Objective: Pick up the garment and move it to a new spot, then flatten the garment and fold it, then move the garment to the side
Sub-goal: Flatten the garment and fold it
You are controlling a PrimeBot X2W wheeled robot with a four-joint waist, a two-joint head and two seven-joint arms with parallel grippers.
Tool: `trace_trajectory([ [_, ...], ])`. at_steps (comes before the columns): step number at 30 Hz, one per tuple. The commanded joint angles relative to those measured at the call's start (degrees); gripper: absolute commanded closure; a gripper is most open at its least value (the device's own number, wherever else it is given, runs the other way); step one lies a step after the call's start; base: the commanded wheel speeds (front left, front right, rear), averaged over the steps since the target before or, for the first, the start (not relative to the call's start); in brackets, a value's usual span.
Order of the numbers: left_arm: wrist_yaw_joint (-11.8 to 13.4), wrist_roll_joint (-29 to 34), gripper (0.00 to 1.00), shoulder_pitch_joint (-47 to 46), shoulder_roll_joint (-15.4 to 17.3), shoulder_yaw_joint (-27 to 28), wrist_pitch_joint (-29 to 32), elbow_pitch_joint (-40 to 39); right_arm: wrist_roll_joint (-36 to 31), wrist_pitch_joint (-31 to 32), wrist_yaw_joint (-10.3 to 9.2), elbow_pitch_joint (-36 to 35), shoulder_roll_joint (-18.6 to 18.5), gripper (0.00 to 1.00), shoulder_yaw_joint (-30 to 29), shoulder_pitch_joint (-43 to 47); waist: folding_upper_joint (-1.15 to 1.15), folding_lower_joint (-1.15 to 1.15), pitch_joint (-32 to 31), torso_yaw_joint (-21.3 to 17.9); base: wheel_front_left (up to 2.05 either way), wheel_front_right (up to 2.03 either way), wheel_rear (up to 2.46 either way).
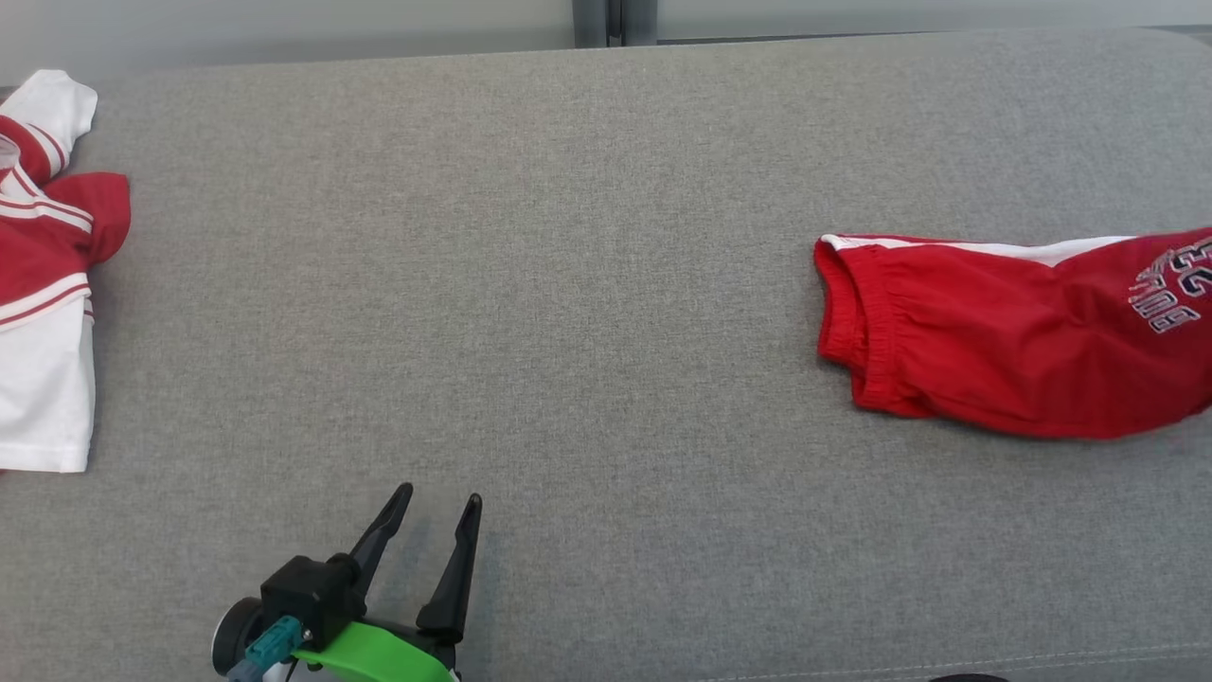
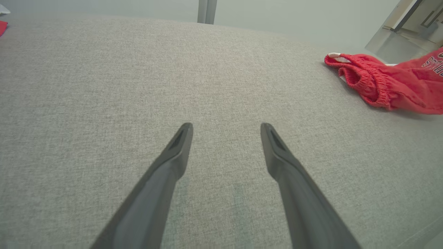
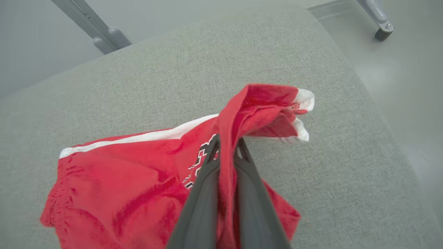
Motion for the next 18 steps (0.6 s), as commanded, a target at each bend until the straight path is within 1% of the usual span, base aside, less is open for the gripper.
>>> trace_trajectory([
  [1, -0.32, 0.29, 0.00, 0.60, -0.23, 0.31, -0.18, 0.27, -0.52, 0.33, 0.02, -1.37, 0.66, 1.00, 0.44, -1.04, 0.00, 0.00, 0.37, -0.23, 0.00, 0.00, 0.00],
  [2, -0.71, 0.70, 0.00, 0.39, -0.54, 0.36, -0.18, 0.51, -0.85, 0.77, 0.02, -3.10, 1.48, 1.00, 1.16, -1.93, 0.00, 0.00, 0.60, -0.27, 0.00, 0.00, 0.00],
  [6, -1.69, 1.72, 0.00, -1.23, -1.80, 0.80, -0.18, 1.60, -1.78, 4.29, 0.02, -9.66, 7.27, 1.00, 7.22, -4.96, 0.00, 0.00, 1.52, -0.54, 0.00, 0.00, 0.00],
  [9, -2.57, 2.49, 0.00, -2.77, -2.72, 0.75, -0.18, 2.61, -3.42, 7.12, 0.01, -11.48, 11.78, 1.00, 12.26, -6.18, 0.00, 0.00, 2.41, -0.30, 0.00, 0.00, 0.00],
  [11, -3.16, 2.85, 0.00, -3.95, -3.37, 0.73, -0.18, 3.36, -4.41, 7.90, 0.01, -11.20, 14.59, 1.00, 14.78, -6.62, 0.00, 0.00, 2.94, 0.26, 0.00, 0.00, 0.00],
  [14, -3.70, 3.35, 0.00, -5.39, -4.34, 1.39, -0.18, 4.46, -5.74, 7.70, 0.01, -9.90, 16.51, 1.00, 17.24, -6.72, 0.00, 0.00, 3.51, 1.45, 0.00, 0.00, 0.00],
  [18, -4.33, 3.67, 0.00, -5.87, -5.36, 3.00, -0.18, 5.19, -6.60, 6.03, 0.01, -7.94, 17.38, 1.00, 18.62, -6.95, 0.00, 0.00, 4.05, 2.45, 0.00, 0.00, 0.00],
])
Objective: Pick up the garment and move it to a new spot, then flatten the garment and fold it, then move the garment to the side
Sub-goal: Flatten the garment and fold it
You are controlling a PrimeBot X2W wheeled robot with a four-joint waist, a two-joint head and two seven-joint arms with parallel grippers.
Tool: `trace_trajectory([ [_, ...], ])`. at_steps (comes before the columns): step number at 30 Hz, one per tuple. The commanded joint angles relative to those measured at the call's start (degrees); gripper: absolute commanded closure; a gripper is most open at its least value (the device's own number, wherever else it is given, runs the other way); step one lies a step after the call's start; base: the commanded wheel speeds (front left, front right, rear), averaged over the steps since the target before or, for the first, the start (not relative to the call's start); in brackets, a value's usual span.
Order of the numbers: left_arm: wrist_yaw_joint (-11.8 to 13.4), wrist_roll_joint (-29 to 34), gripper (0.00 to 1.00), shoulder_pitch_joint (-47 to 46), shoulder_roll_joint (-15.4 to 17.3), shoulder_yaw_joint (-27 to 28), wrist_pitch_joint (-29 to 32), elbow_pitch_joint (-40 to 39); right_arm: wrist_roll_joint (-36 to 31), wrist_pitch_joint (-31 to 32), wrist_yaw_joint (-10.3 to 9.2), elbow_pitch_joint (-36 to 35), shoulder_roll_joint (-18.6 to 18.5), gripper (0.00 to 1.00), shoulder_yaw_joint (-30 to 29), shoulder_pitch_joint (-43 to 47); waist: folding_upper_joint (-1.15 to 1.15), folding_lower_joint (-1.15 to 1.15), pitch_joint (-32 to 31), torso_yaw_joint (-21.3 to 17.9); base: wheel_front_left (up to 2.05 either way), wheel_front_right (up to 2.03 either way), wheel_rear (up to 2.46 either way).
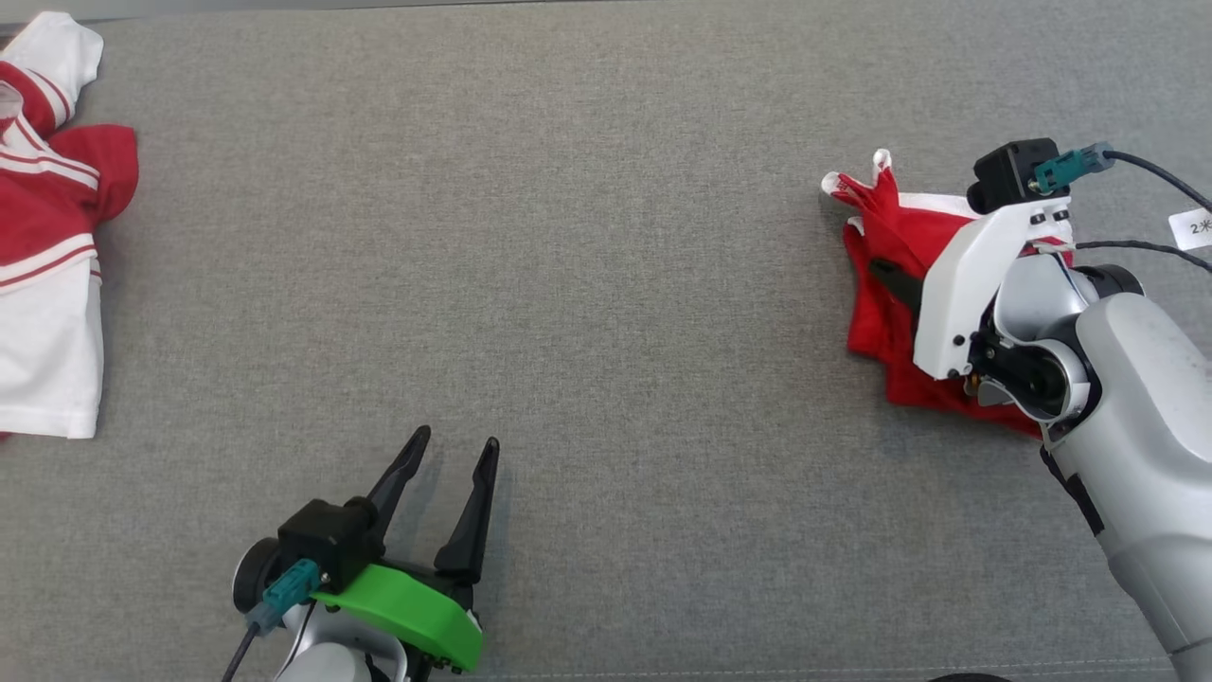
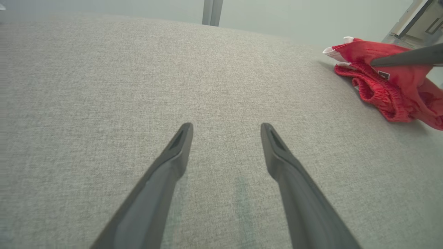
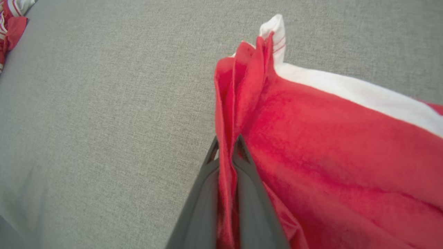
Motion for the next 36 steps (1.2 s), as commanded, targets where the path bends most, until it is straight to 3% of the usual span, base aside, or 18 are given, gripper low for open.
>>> trace_trajectory([
  [1, -0.39, 0.39, 0.00, -0.22, -0.31, 1.05, -0.17, 0.32, -0.11, -0.78, 0.01, 0.74, 0.16, 1.00, 0.54, -0.52, 0.00, 0.00, 0.57, 0.80, 0.00, 0.00, 0.00],
  [3, -0.60, 0.77, 0.00, 0.51, -0.56, 1.96, -0.17, 0.58, 0.01, -1.30, 0.01, 1.26, -0.31, 1.00, 0.99, -0.55, 0.00, 0.00, 0.68, 0.86, 0.00, 0.00, 0.00],
  [4, -0.81, 0.82, 0.00, 0.85, -0.83, 2.40, -0.17, 0.66, 0.02, -1.58, 0.01, 1.32, -0.51, 0.77, 1.30, -0.51, 0.00, 0.00, 0.68, 0.82, 0.00, 0.00, 0.00],
  [5, -0.95, 0.96, 0.00, 1.10, -1.06, 2.80, -0.17, 0.67, 0.38, -2.27, 0.01, 0.92, -0.57, 0.20, 1.56, -0.44, 0.00, 0.00, 0.63, 0.75, 0.00, 0.00, 0.00],
  [6, -1.10, 1.08, 0.00, 1.45, -1.23, 3.27, -0.17, 0.73, 0.85, -2.74, 0.01, 0.76, -0.63, 0.00, 1.73, -0.21, 0.00, 0.00, 0.47, 0.60, 0.00, 0.00, 0.00],
  [14, -2.26, 2.09, 0.00, 3.46, -2.30, 5.85, -0.17, 1.32, 7.43, -5.71, 0.01, -9.96, -2.25, 0.00, 5.89, 4.52, 0.00, 0.00, -2.58, -0.88, 0.00, 0.00, 0.00],
  [17, -2.36, 2.31, 0.00, 4.69, -2.73, 7.60, -0.17, 0.76, 9.67, -7.10, 0.01, -16.35, -4.16, 0.00, 4.64, 8.00, 0.00, 0.00, -3.82, -1.86, 0.00, 0.00, 0.00],
  [21, -2.56, 2.85, 0.00, 6.59, -3.17, 9.35, -0.18, -0.14, 9.43, -8.54, 0.00, -19.80, -7.45, 0.00, -1.39, 13.19, 0.00, 0.00, -5.18, -3.13, 0.00, 0.00, 0.00],
  [26, -3.13, 3.92, 0.00, 7.75, -3.87, 9.95, -0.18, -0.85, 5.32, -8.87, 0.01, -16.46, -8.40, 0.00, -10.46, 18.09, 0.00, 0.00, -5.30, -3.58, 0.00, 0.00, 0.00],
  [36, -4.65, 6.37, 0.00, 4.88, -5.56, 9.34, -0.18, 0.10, 0.38, -7.86, 0.01, -3.00, 0.95, 0.00, -22.71, 16.05, 0.00, 0.00, -2.44, -1.05, 0.00, 0.00, 0.00],
])
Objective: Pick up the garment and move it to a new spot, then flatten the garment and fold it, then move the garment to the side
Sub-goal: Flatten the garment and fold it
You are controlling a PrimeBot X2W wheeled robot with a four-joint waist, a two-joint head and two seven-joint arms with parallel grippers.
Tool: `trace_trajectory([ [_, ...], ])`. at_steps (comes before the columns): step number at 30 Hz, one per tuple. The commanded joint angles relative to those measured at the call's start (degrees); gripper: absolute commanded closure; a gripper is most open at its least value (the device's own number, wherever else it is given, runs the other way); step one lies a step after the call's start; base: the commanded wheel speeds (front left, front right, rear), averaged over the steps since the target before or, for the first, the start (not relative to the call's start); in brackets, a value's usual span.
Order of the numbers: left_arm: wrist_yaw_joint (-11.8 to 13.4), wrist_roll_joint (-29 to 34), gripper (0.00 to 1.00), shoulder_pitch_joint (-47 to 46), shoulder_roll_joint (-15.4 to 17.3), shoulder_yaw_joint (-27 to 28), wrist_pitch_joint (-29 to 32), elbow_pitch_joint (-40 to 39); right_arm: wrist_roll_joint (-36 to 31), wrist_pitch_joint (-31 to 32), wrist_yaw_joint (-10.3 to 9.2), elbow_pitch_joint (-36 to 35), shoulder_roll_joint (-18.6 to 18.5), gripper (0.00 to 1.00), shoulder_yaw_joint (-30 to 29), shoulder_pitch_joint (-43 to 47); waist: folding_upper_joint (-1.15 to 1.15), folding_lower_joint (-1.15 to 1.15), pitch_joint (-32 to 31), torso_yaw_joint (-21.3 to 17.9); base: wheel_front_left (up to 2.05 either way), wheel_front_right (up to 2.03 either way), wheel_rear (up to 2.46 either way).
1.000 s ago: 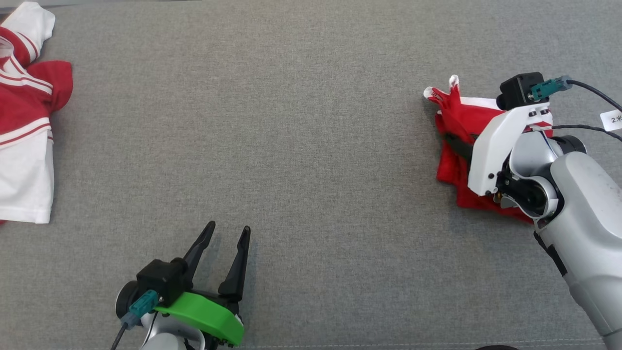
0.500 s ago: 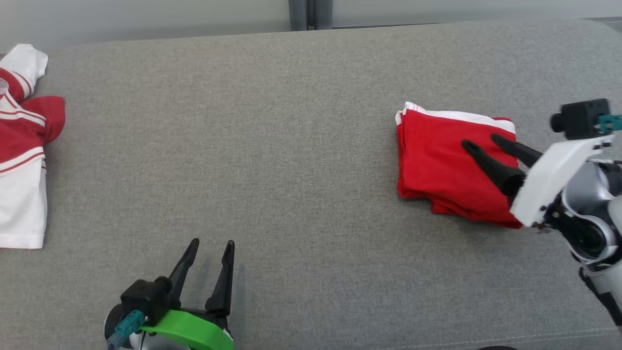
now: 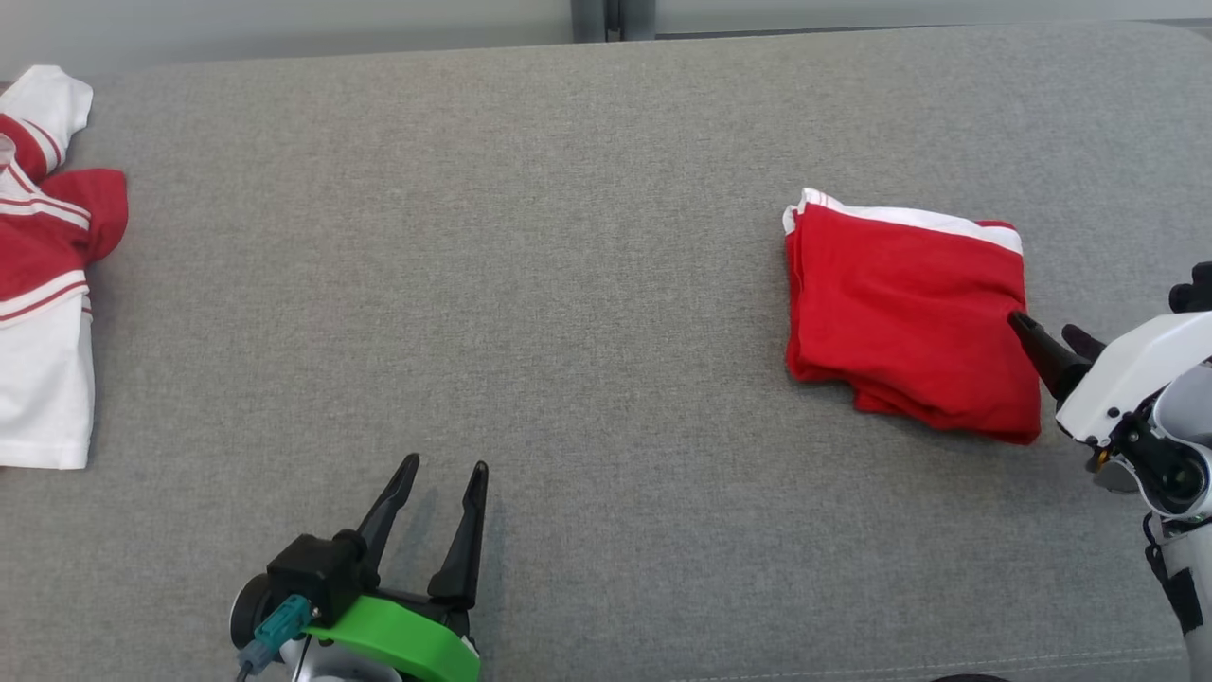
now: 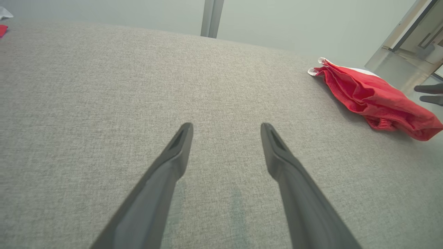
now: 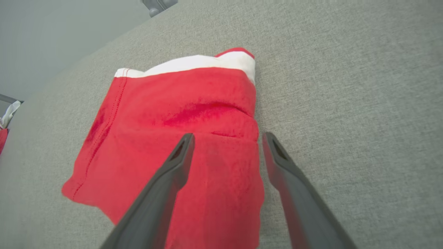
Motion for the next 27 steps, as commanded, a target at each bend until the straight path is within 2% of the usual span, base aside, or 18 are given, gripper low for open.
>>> trace_trajectory([
  [1, -0.44, 0.39, 0.00, -1.09, -0.29, 0.11, -0.18, 0.17, -0.84, -0.36, 0.01, 1.36, 0.76, 0.00, -0.79, -1.33, 0.00, 0.00, 0.75, 1.08, 0.00, 0.00, 0.00],
  [10, -0.96, 1.41, 0.00, -1.47, -1.40, 1.05, -0.18, 0.96, -3.20, -1.40, 0.00, 6.30, 2.81, 0.00, -2.07, -4.78, 0.00, 0.00, 0.96, 2.41, 0.00, 0.00, 0.00],
  [17, -1.31, 1.83, 0.00, -0.40, -1.99, 1.85, -0.18, 1.32, -4.25, -3.30, 0.00, 6.90, 2.59, 0.00, 1.69, -1.91, 0.00, 0.00, 0.56, 1.81, 0.00, 0.00, 0.00],
  [27, -1.85, 2.62, 0.00, 0.48, -2.56, 3.51, -0.17, 1.93, -2.03, -7.48, -0.01, 7.80, 1.33, 0.00, 8.64, 3.09, 0.00, 0.00, -0.52, 0.08, 0.00, 0.00, 0.00],
])
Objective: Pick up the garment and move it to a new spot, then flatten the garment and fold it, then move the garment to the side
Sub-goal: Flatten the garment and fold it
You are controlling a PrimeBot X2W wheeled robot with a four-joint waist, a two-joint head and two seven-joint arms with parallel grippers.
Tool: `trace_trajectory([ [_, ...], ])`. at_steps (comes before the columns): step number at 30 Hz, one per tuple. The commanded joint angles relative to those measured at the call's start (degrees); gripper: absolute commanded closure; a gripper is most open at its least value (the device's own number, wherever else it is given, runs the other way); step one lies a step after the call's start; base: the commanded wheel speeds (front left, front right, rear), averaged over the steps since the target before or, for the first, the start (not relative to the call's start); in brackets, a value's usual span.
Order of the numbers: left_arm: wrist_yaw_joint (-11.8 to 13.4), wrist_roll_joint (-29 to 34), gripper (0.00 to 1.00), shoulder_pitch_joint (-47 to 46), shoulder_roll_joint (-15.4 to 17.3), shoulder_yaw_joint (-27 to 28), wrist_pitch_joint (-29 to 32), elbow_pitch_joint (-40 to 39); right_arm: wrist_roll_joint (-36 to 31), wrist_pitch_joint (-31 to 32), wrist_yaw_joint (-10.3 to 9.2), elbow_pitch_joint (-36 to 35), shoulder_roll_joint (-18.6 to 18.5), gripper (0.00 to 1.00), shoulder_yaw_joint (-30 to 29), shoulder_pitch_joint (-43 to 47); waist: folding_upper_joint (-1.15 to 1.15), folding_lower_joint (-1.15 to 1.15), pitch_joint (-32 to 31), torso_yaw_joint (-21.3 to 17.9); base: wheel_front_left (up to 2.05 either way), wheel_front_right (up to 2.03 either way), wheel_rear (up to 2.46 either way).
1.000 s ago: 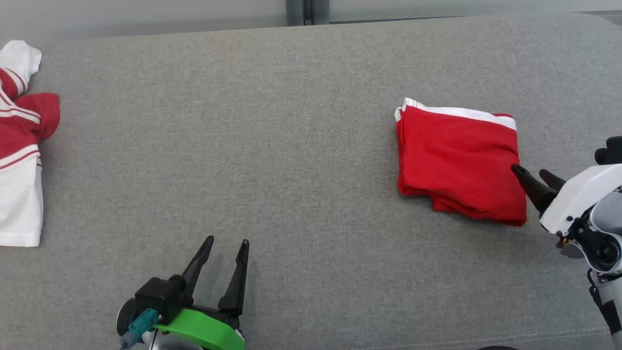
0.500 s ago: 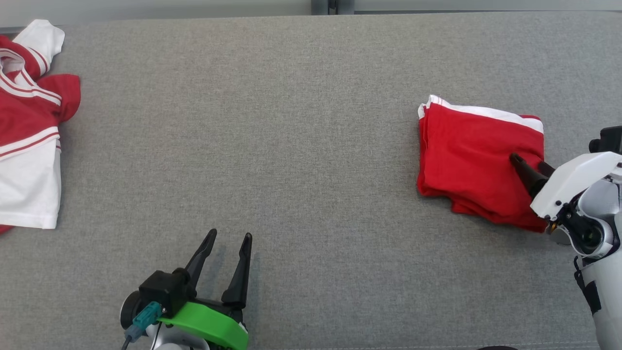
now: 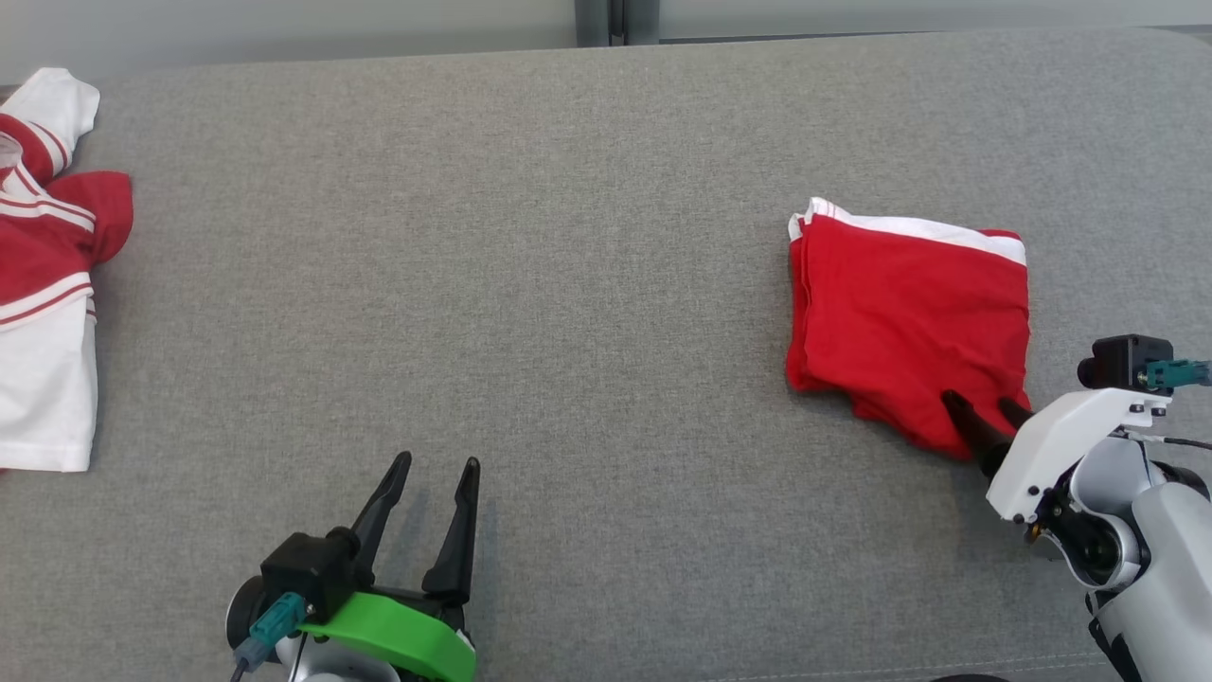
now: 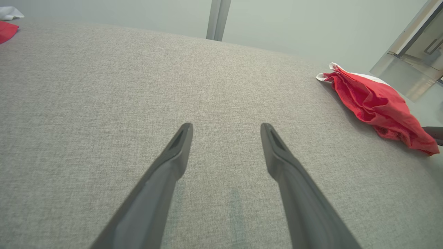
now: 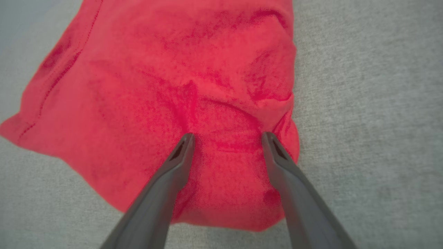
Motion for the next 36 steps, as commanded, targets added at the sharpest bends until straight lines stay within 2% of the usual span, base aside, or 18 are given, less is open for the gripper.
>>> trace_trajectory([
  [1, -0.20, 0.45, 0.00, 0.68, -0.03, 0.27, -0.17, 0.05, 0.45, -0.18, -0.02, 0.32, -0.19, 0.00, 0.43, 1.33, 0.00, 0.00, -0.37, -0.38, 0.00, 0.00, 0.00],
  [8, -0.47, 0.66, 0.00, 2.18, -0.61, 1.34, -0.18, 0.43, 1.27, -4.12, -0.02, -2.53, -1.97, 0.00, 4.35, 2.16, 0.00, 0.00, -2.99, -2.16, 0.00, 0.00, 0.00],
  [13, -0.09, 0.34, 0.00, 5.42, -0.96, 2.94, -0.17, -0.51, 0.02, -9.45, -0.02, -9.40, -4.33, 0.00, 4.20, 5.94, 0.00, 0.00, -7.59, -3.31, 0.00, 0.00, 0.00],
  [18, 0.24, 0.22, 0.00, 9.03, -1.07, 4.76, -0.17, -1.66, -7.75, -16.09, -0.01, -17.85, -6.68, 0.00, 0.80, 13.24, 0.00, 0.00, -11.19, -4.18, 0.00, 0.00, 0.00],
  [23, 0.25, 0.74, 0.00, 11.57, -1.21, 6.43, -0.17, -2.13, -14.48, -22.11, -0.01, -22.63, -4.41, 0.00, -2.58, 19.78, 0.00, 0.00, -13.02, -4.87, 0.00, 0.00, 0.00],
  [29, 0.28, 2.49, 0.00, 12.84, -1.98, 9.87, -0.17, -2.03, -23.86, -32.33, -0.03, -18.42, 0.37, 0.00, -4.22, 25.45, 0.00, 0.00, -13.77, -4.06, 0.00, 0.00, 0.00],
  [32, -0.33, 4.06, 0.00, 13.33, -2.54, 11.38, -0.11, -2.11, -28.17, -33.83, -0.06, -15.56, 3.01, 0.00, -5.70, 26.68, 0.00, 0.00, -13.79, -3.57, 0.00, 0.00, 0.00],
  [36, -1.04, 6.12, 0.00, 14.00, -3.13, 13.09, -0.11, -2.31, -32.85, -33.84, -0.06, -20.56, 6.40, 0.00, -8.14, 27.69, 0.00, 0.00, -13.34, -3.38, 0.00, 0.00, 0.00],
])
